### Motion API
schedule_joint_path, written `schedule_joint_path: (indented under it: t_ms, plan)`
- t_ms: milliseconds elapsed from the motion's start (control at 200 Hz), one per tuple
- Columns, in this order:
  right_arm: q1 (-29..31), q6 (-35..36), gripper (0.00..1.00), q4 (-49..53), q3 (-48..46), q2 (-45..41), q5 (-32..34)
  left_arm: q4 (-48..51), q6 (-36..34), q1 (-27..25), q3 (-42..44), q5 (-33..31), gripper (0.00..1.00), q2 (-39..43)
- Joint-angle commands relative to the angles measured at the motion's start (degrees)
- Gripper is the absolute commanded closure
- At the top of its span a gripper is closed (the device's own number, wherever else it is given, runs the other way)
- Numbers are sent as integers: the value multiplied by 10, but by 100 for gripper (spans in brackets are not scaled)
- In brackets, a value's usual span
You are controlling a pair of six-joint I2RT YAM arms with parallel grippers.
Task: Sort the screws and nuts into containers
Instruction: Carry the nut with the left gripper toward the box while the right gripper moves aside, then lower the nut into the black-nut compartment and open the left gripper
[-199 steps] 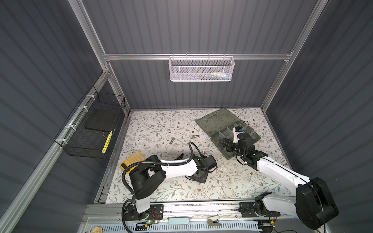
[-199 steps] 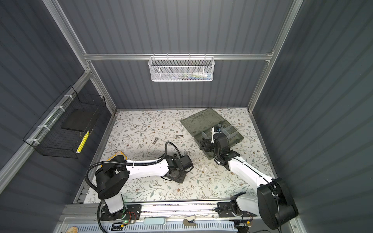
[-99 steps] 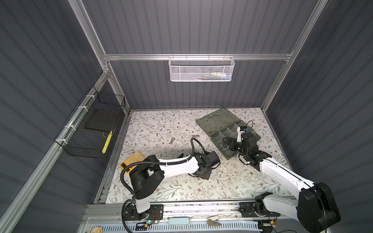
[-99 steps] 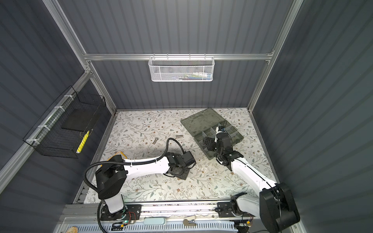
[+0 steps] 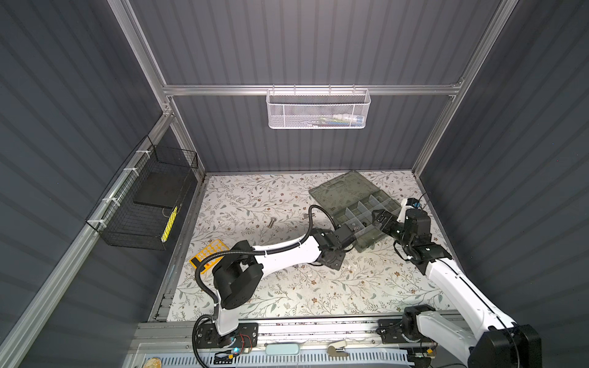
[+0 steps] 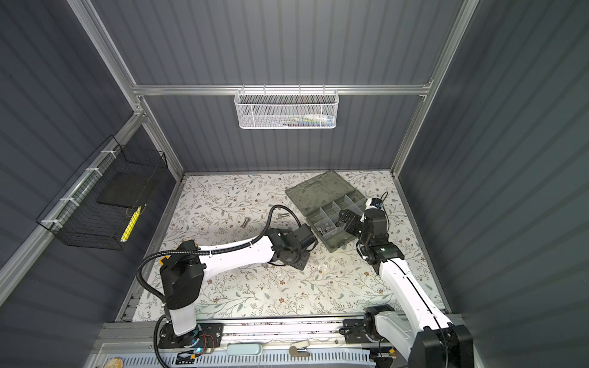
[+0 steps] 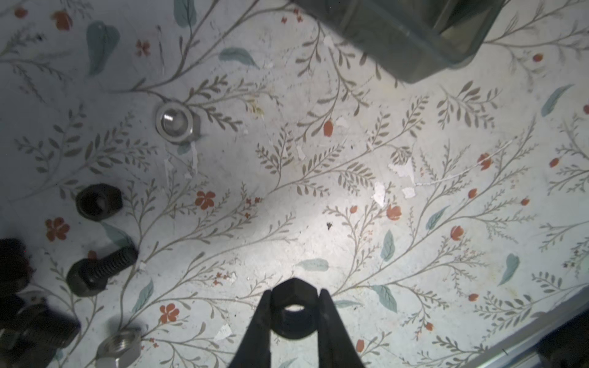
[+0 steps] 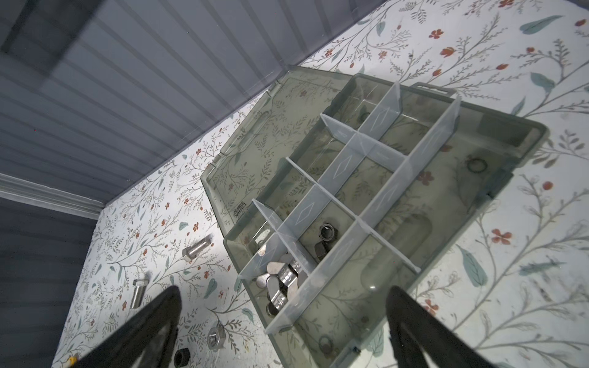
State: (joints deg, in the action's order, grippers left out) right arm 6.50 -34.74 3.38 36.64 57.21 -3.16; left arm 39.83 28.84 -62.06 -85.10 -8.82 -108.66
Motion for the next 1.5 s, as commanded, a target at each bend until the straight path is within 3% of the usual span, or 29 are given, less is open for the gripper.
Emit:
schedule_joint_path:
  t_ms: [0,360,625,856,1116,1496]
  plan:
    - [-20,-22,1,34,5,-10,-25,7,-35,7,-59,7,81,-18]
    - [-96,-57,1,53,11,-30,-90,-20,-76,32,-244,49,81,-127]
    - [-139,-73,1,38,-4,-42,-120,-96,-62,77,-337,137,81,-213]
    - [-150,-79,1,5,-21,-25,-130,-140,-49,81,-413,168,82,-286]
    - [-168,-85,1,-39,-28,15,-182,-184,-23,88,-453,191,82,-348]
    - [-176,-109,1,-87,-55,14,-210,-174,-7,102,-472,179,68,-374]
